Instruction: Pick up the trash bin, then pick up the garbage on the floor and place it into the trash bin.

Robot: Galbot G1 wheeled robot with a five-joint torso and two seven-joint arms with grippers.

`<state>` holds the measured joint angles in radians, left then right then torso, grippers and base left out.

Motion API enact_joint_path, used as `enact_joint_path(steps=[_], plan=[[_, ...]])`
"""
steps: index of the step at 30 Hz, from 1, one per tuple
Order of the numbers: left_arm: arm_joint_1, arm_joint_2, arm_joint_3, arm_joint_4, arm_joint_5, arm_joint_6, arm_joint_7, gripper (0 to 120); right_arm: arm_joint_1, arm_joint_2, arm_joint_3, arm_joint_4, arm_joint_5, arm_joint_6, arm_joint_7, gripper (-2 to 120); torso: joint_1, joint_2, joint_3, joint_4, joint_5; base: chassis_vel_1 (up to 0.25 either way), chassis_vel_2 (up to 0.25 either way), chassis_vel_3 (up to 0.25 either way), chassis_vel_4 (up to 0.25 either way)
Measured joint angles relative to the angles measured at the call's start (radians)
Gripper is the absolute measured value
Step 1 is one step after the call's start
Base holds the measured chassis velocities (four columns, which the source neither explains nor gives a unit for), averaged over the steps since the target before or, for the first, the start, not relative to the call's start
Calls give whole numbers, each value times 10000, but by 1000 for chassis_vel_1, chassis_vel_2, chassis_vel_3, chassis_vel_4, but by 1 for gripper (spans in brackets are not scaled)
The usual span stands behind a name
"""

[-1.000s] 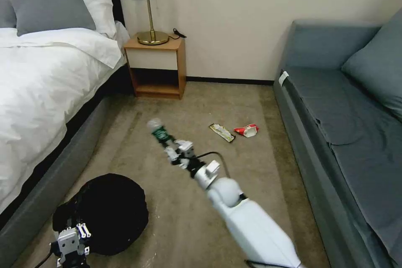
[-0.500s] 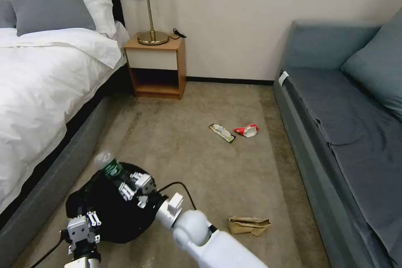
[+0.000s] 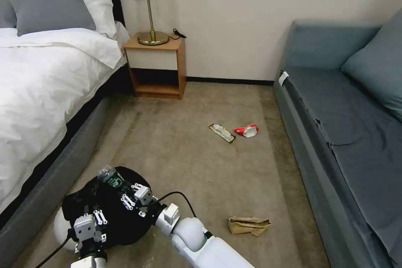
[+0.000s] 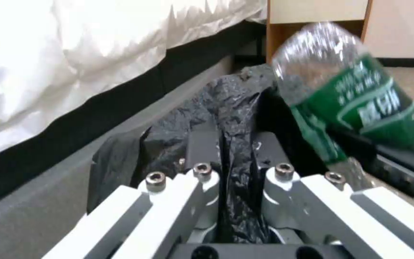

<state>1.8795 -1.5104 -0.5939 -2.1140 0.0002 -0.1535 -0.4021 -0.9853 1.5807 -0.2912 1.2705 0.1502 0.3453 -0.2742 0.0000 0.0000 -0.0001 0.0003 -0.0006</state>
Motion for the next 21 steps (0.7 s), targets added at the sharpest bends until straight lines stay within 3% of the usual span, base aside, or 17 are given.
enact_joint_path(steps=[21], plan=[[356, -165, 338, -361, 286, -256, 21, 6, -296, -263, 249, -172, -370, 193, -132, 23, 0, 0, 1, 0, 6, 0, 0, 0, 0]])
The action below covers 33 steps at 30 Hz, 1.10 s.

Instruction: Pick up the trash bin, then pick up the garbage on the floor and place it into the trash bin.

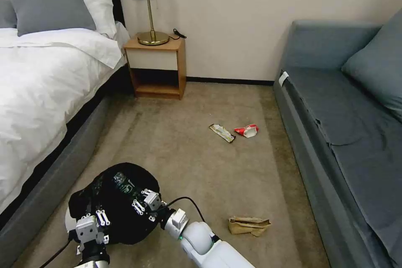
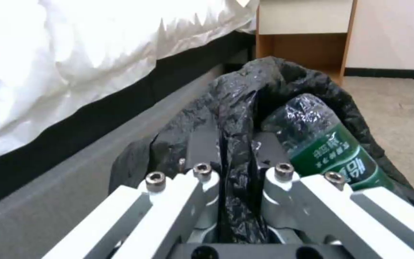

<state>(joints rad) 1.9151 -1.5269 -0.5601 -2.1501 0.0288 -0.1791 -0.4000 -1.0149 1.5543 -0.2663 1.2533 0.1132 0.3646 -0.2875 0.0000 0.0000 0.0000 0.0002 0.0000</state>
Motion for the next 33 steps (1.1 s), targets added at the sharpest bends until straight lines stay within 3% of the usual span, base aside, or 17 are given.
enact_joint_path(steps=[4, 8, 14, 20, 33], plan=[[29, -12, 3, -3, 24, -33, -2, 6, -47, -58, 2, 32, -21, 0, 8, 31, 0, 0, 0, -2, 1, 0, 0, 0, 0], [130, -13, 128, -122, 57, -65, -1, 6, -92, -132, 35, 83, -82, 5, 10, 53, 0, 0, 0, -5, 7, 0, 0, 0, 0], [103, -32, 154, -59, 60, -71, 2, 6, -89, -151, 99, 103, -120, 29, 7, 69, 0, 0, 0, -5, 4, 0, 0, 0, 0], [79, -29, 44, 65, 24, -165, -1, 6, -122, -214, 210, 145, -187, 86, -3, 96, 0, 0, 0, -3, 1, 0, 0, 0, 0], [99, 48, -264, 319, -20, -448, 10, 6, 250, -473, 654, 274, -23, 87, 20, 100, 0, 0, 0, -3, 1, 0, 0, 0, 0]])
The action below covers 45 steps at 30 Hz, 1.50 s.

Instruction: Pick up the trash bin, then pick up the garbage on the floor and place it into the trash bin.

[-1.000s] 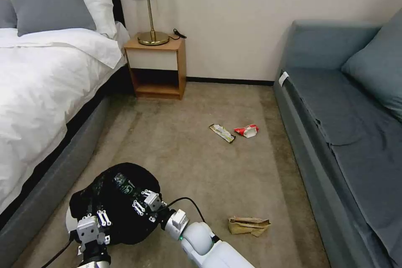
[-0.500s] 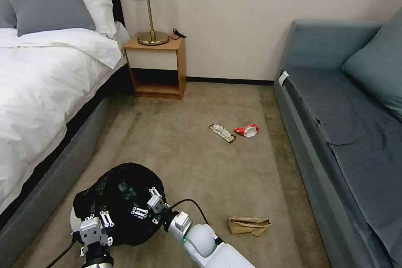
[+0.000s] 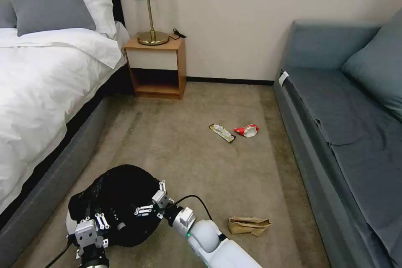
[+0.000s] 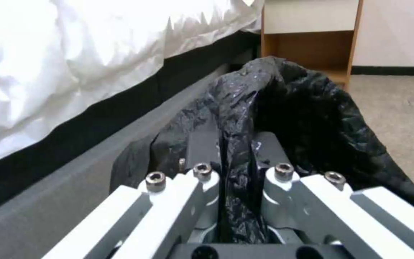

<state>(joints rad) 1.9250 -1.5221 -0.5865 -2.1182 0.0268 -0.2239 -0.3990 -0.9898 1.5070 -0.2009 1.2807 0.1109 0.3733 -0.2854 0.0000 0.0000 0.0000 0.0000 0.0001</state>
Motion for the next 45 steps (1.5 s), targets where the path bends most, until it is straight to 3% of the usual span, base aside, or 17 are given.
enact_joint_path(steps=[10, 24, 40, 45], plan=[[48, 3, -83, 132, -72, -197, -37, 6, 341, -640, 608, 99, 218, -15, 22, 100, 0, 0, 0, 0, 0, 0, 0, 0, 0], [-1, -21, 23, 342, -67, -366, -58, 6, 502, -2175, 1002, -279, 319, 189, -55, 100, 0, 0, 0, 1, 1, 0, 0, 0, 0], [168, 127, -259, 287, -209, -476, -69, 6, -749, -4469, 1627, 98, -129, 500, -1086, 100, 0, 0, 0, 0, 0, 0, 0, 0, 0], [198, 143, -273, 253, -228, -476, -69, 6, -1294, -4785, 1691, 239, -437, 681, -1133, 100, 0, 0, 0, 0, 1, 0, 0, 0, 0]])
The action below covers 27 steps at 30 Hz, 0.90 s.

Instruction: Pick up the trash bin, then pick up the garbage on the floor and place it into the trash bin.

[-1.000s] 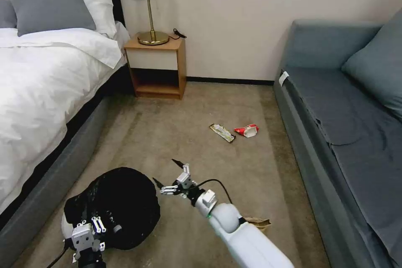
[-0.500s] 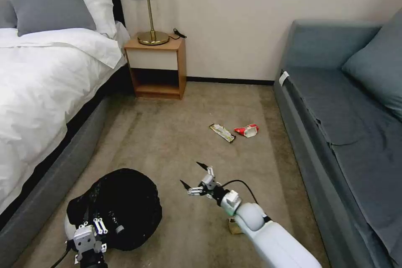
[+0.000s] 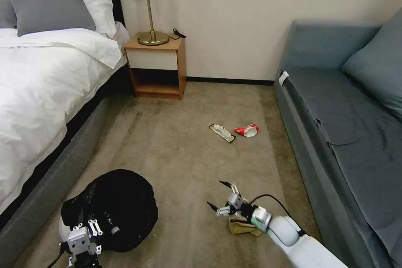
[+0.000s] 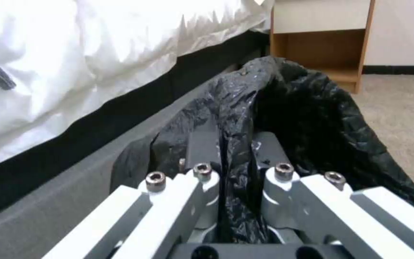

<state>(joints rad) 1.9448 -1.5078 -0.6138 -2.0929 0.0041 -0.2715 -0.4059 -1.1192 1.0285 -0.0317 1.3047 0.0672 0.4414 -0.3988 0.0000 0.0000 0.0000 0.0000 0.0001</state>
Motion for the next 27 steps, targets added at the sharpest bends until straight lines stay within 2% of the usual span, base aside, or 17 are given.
enact_joint_path(steps=[9, 22, 27], plan=[[3, -65, 151, 173, 50, -121, 0, 6, -866, -33, 392, -633, -579, 811, -117, 100, 0, 0, 0, -1, -2, 0, 0, 0, 0], [14, -176, 277, 288, 222, -167, -22, 6, -459, 544, 920, -2832, -943, 1831, -353, 100, 0, 0, 0, 1, -1, 0, 0, 0, 0], [17, -189, 302, 391, 247, -242, -34, 6, -335, 596, 1086, -3149, -980, 1950, -416, 100, 0, 0, 0, 1, -1, 0, 0, 0, 0]])
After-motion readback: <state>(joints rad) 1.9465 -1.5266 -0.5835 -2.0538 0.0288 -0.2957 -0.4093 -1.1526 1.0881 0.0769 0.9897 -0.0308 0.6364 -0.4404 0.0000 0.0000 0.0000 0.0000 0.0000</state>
